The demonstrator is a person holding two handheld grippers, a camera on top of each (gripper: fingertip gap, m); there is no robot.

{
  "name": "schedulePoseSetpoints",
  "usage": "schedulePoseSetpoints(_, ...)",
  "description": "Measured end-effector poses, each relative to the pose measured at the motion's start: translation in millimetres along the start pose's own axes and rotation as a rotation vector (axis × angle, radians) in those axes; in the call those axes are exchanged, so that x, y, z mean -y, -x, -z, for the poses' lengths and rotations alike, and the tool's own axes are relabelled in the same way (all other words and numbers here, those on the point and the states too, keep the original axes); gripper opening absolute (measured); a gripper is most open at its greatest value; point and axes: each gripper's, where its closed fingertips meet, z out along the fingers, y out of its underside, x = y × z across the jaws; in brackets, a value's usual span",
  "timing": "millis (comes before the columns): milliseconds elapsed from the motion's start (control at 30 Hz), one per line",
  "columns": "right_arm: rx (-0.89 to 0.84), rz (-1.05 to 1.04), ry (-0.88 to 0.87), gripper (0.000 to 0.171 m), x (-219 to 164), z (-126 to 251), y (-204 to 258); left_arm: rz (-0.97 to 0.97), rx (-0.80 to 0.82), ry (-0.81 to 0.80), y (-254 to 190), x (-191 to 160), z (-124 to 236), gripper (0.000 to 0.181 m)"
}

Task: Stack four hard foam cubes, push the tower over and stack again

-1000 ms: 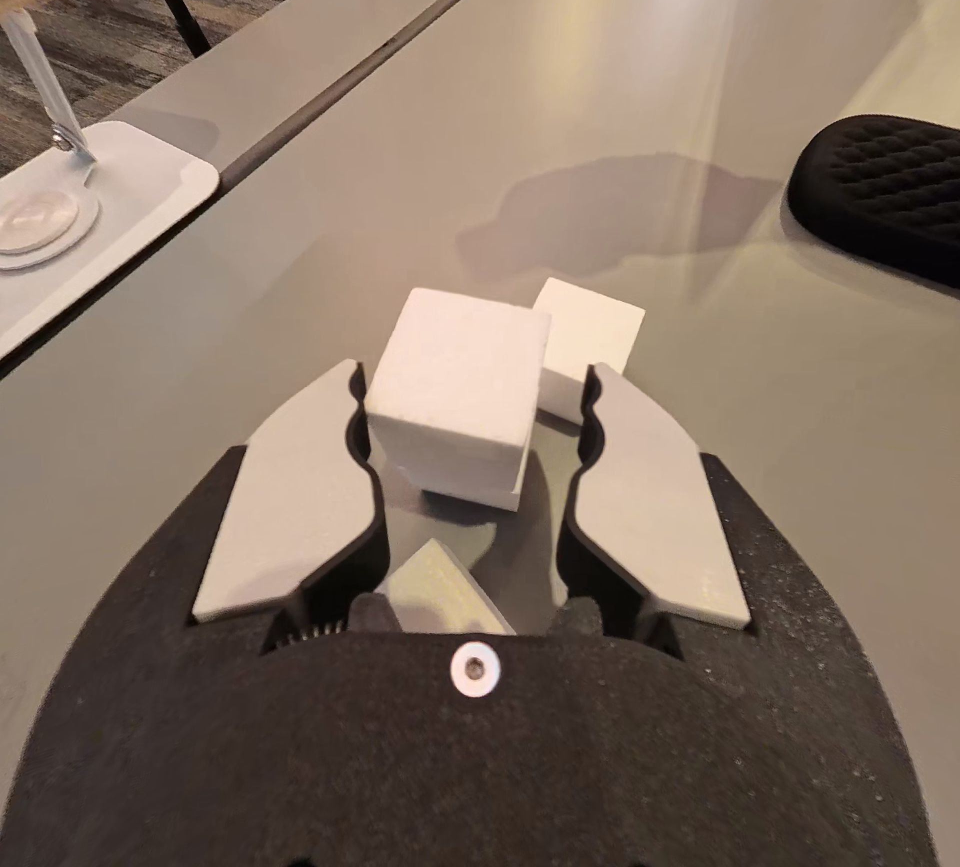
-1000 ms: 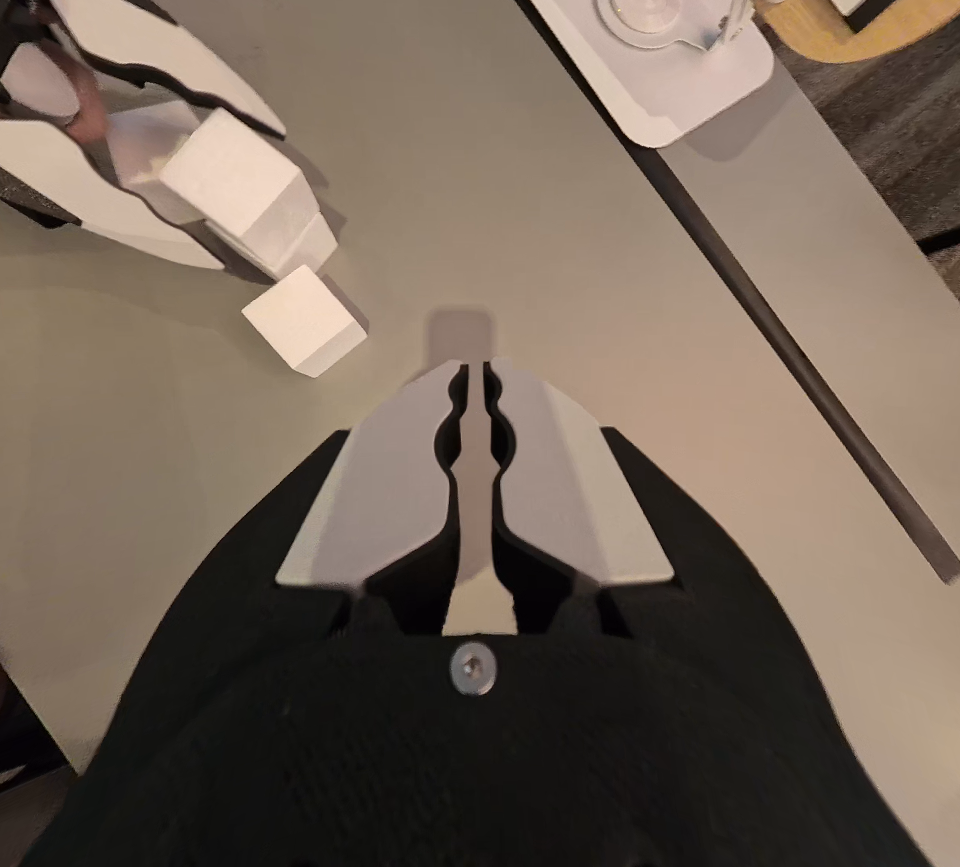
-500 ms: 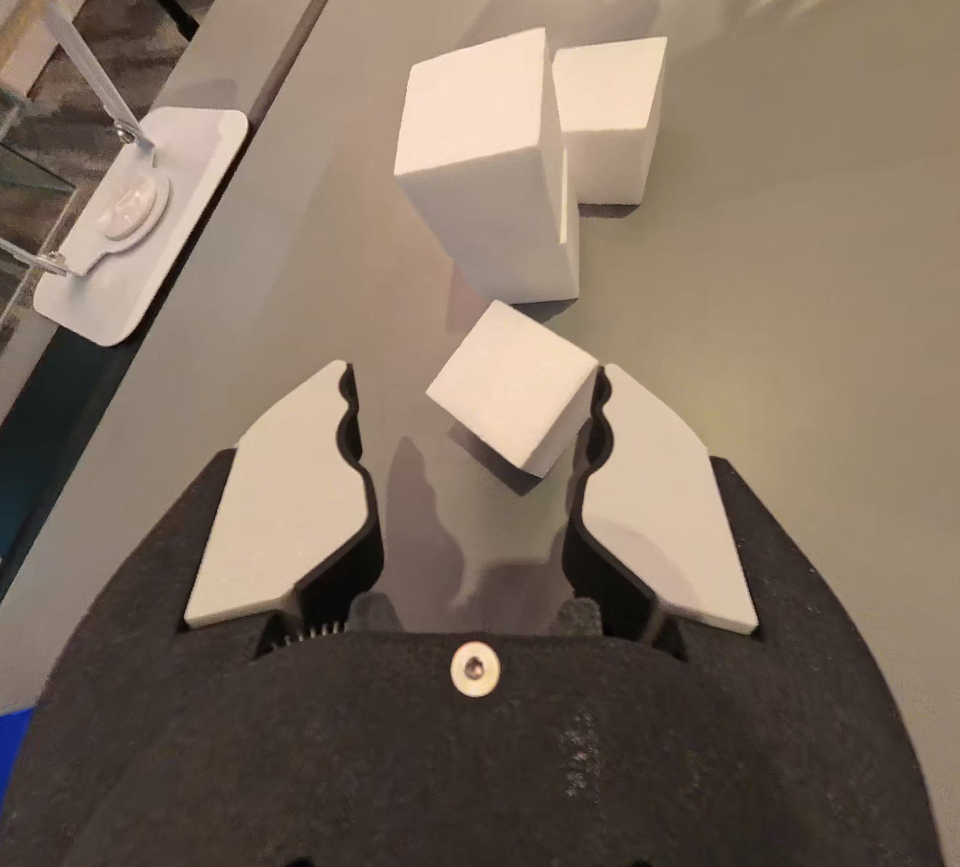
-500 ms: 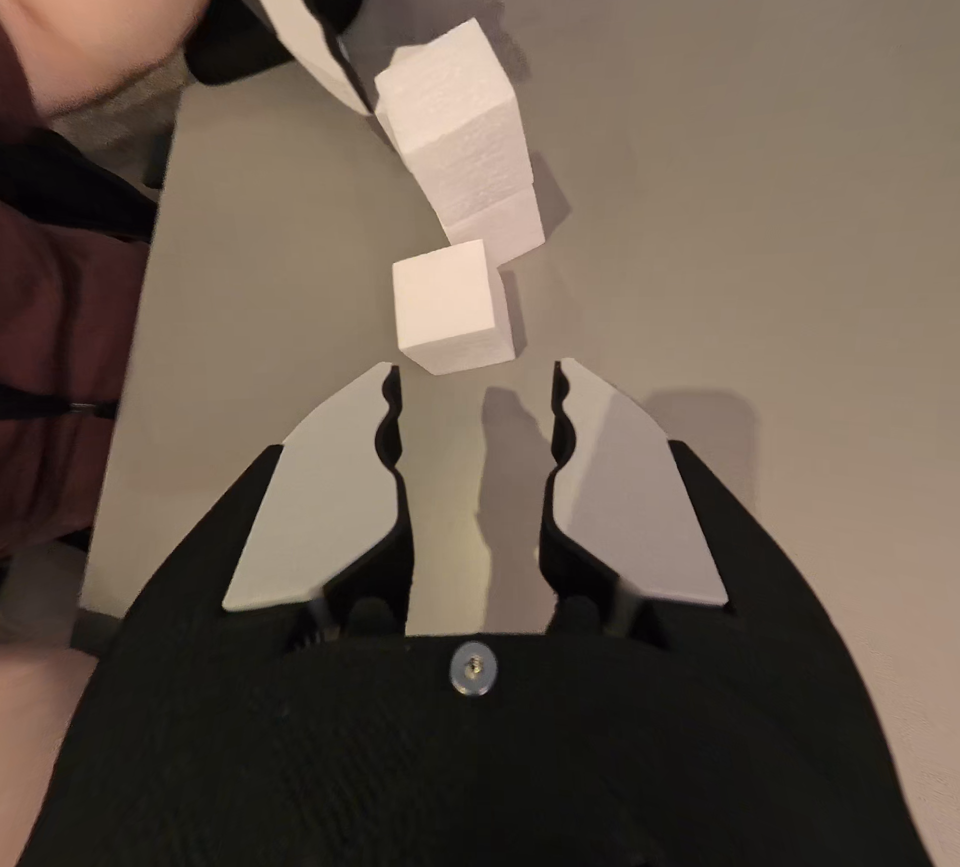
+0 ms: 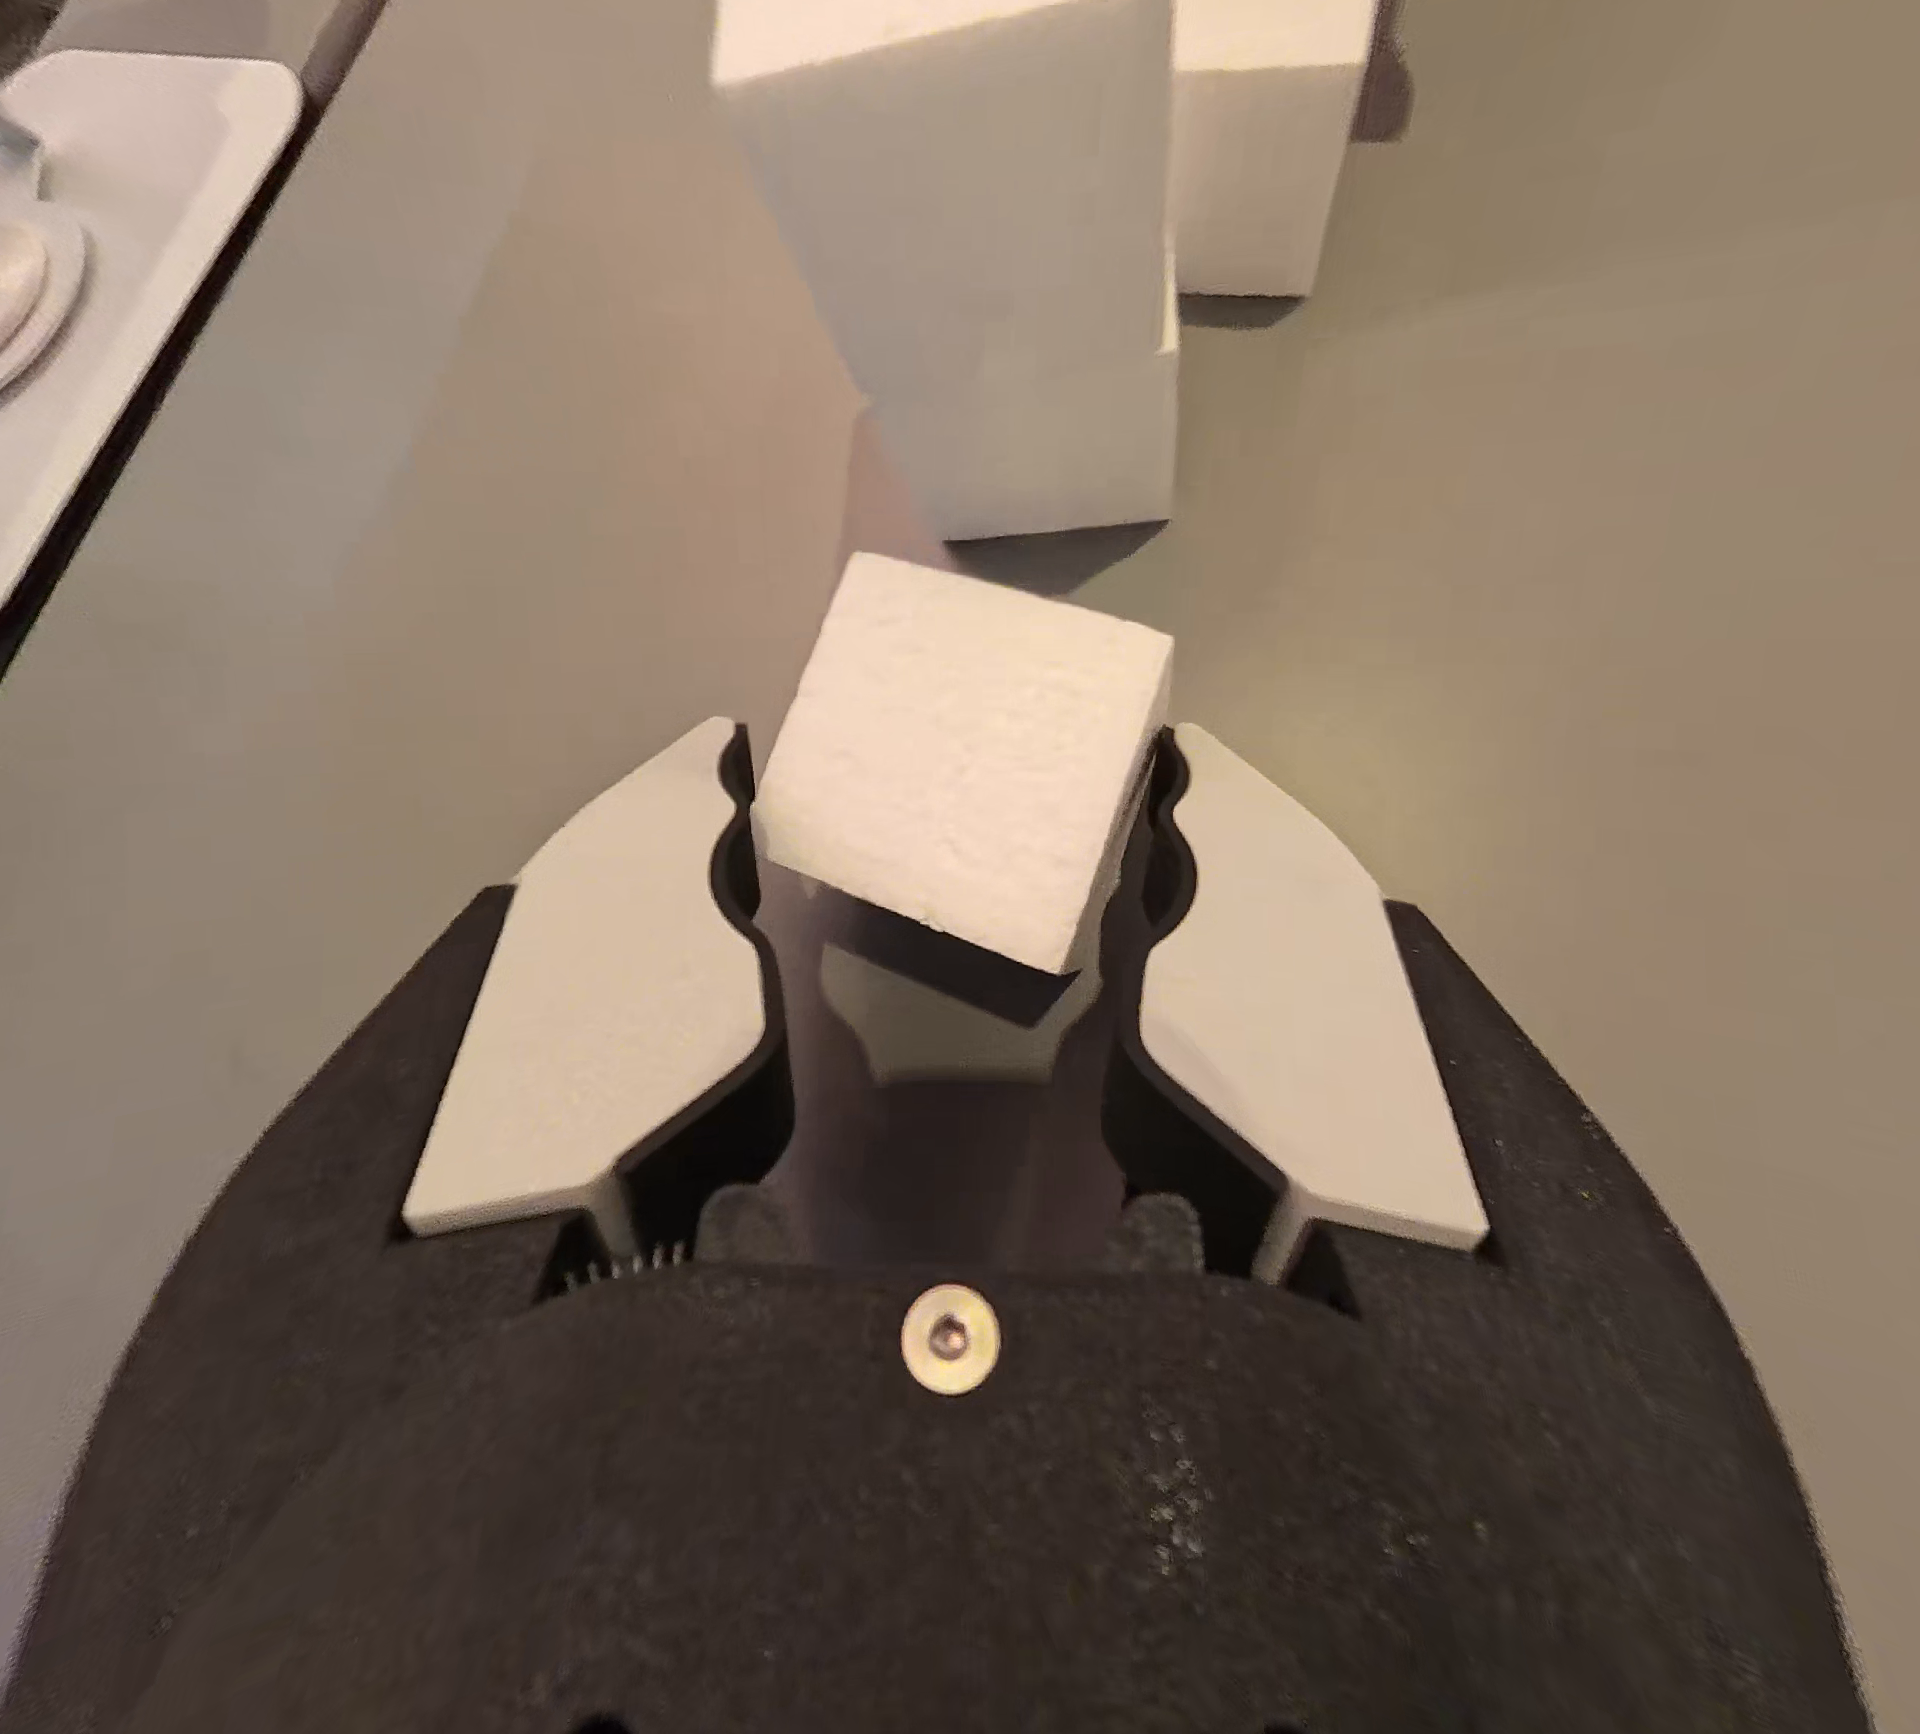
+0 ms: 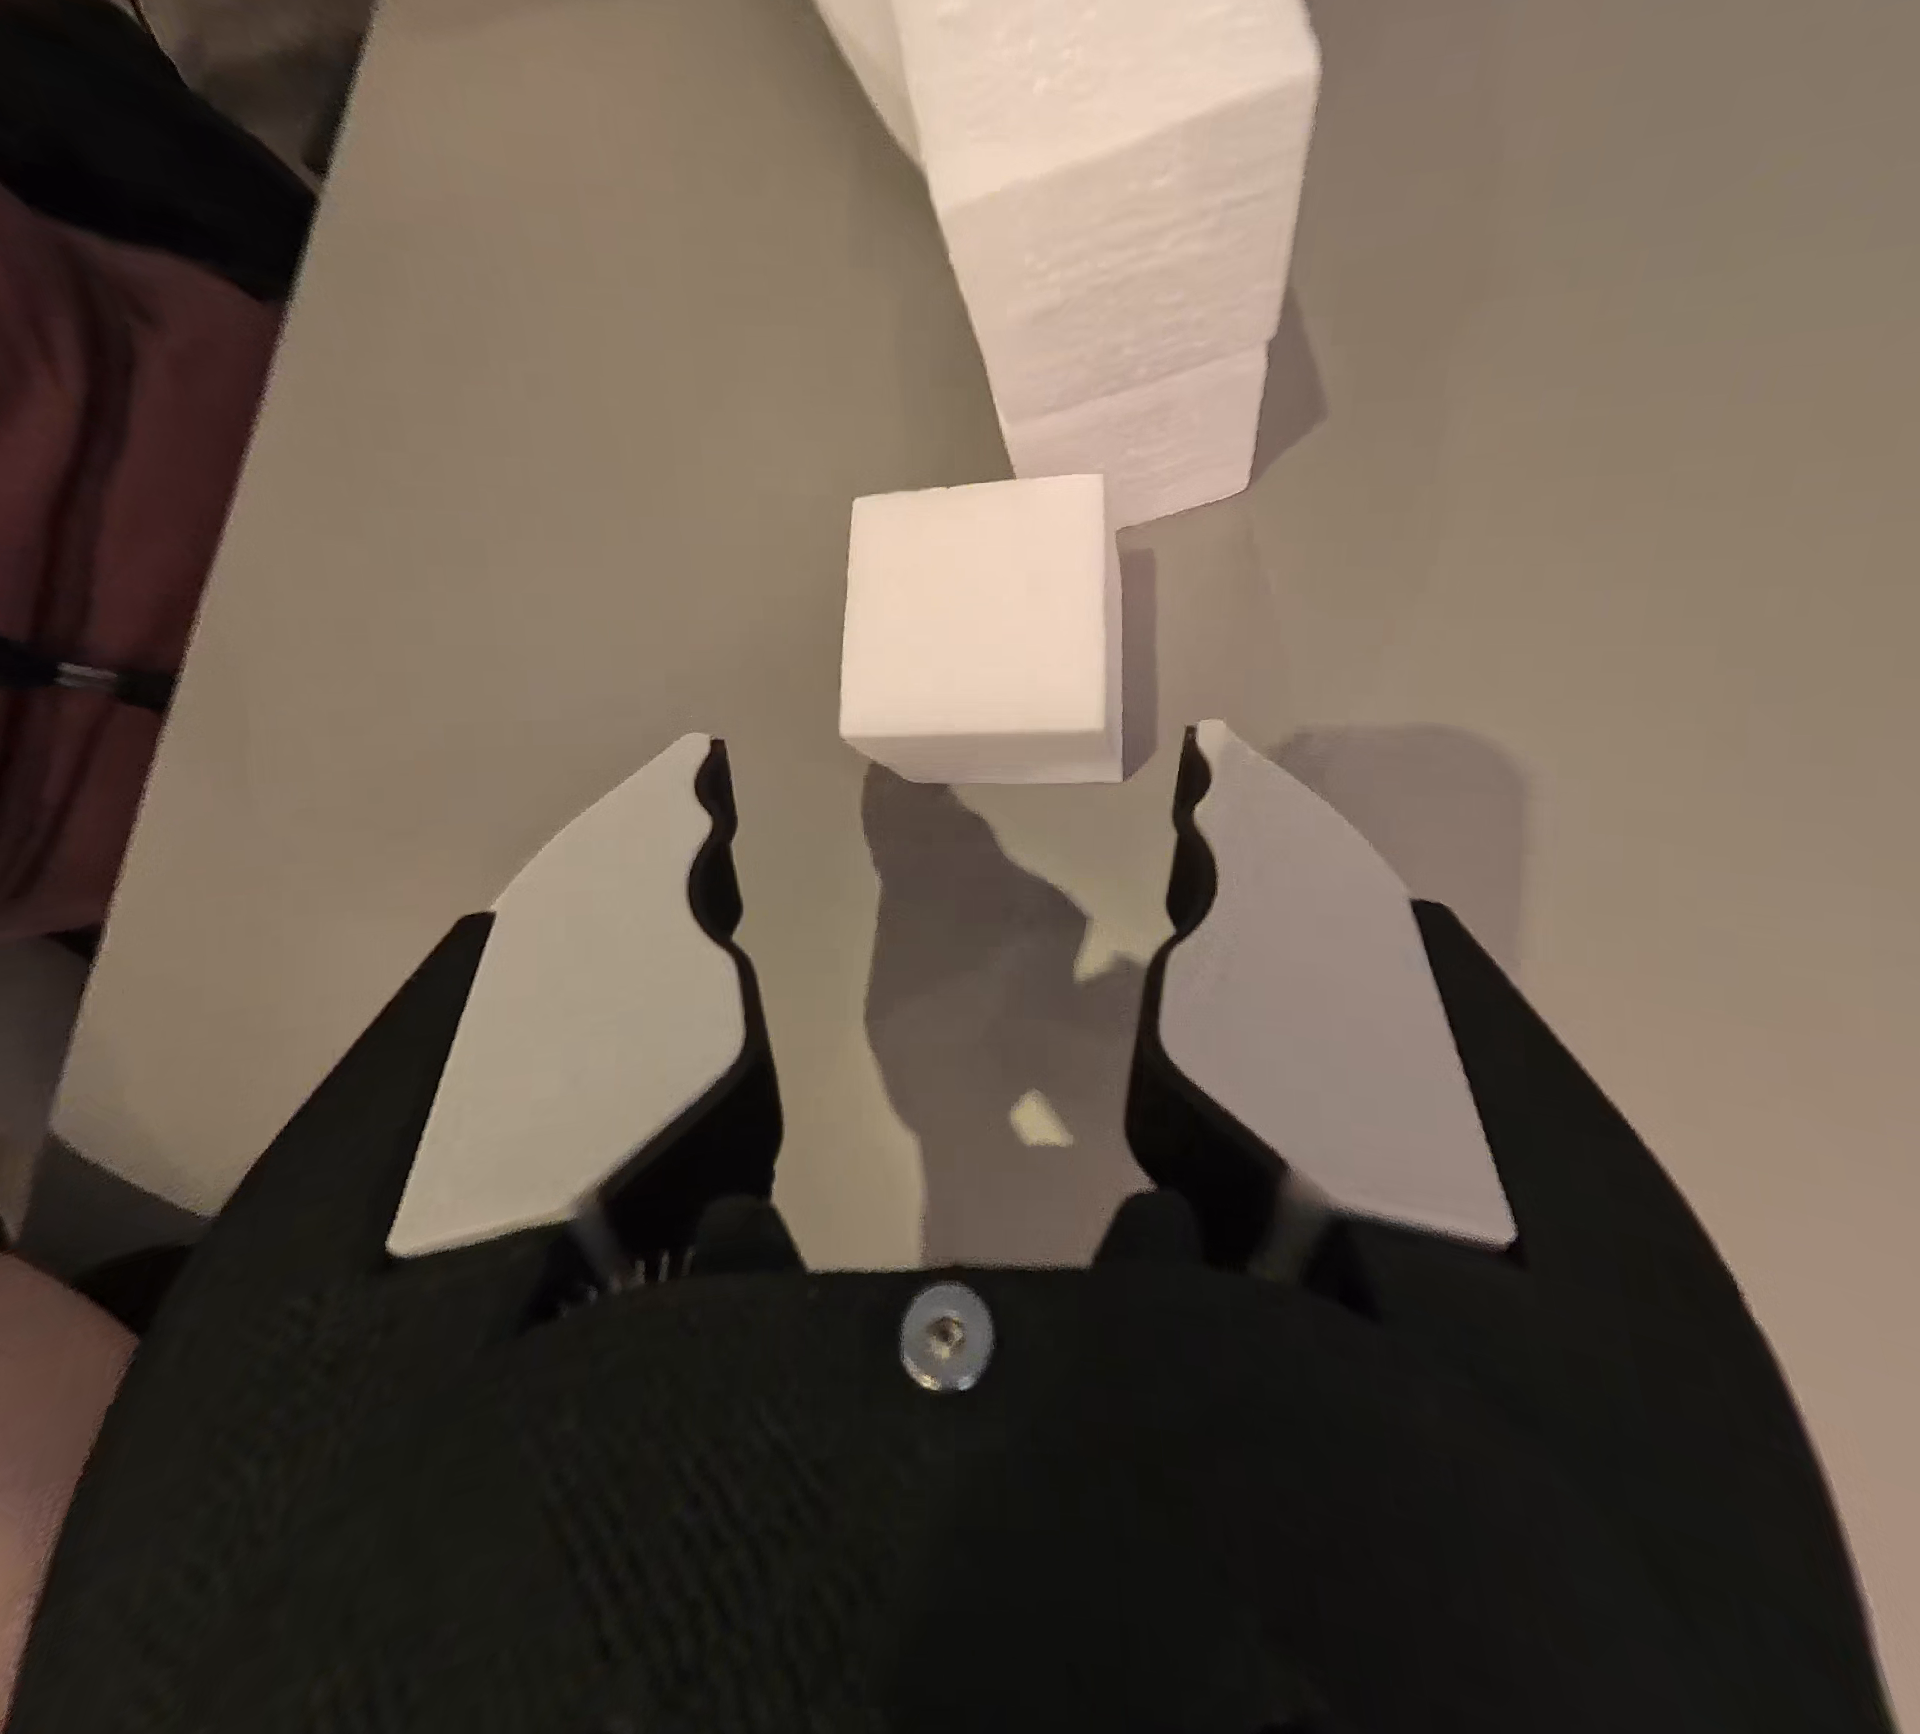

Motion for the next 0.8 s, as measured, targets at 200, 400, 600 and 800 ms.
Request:
schedulePoseSetpoints(200, -0.019, 0.046, 0.056, 0.083, 4, -15, 1, 0.015, 0.159, -0.054, 18, 5, 9, 0.073)
schedulePoseSetpoints(400, -0.038, 0.06, 0.133, 0.058, -7, -20, -5, 0.031, 0.204, -0.094, 23, 13, 15, 0.073)
schedulePoseSetpoints(600, -0.001, -0.032, -0.006, 0.058, -11, 25, 0, 0.048, 0.209, -0.098, 25, 15, 18, 0.073)
schedulePoseSetpoints(800, -0.142, 0.17, -0.408, 0.058, 87, 83, 14, 0.048, 0.2, -0.133, 25, 28, 25, 0.073)
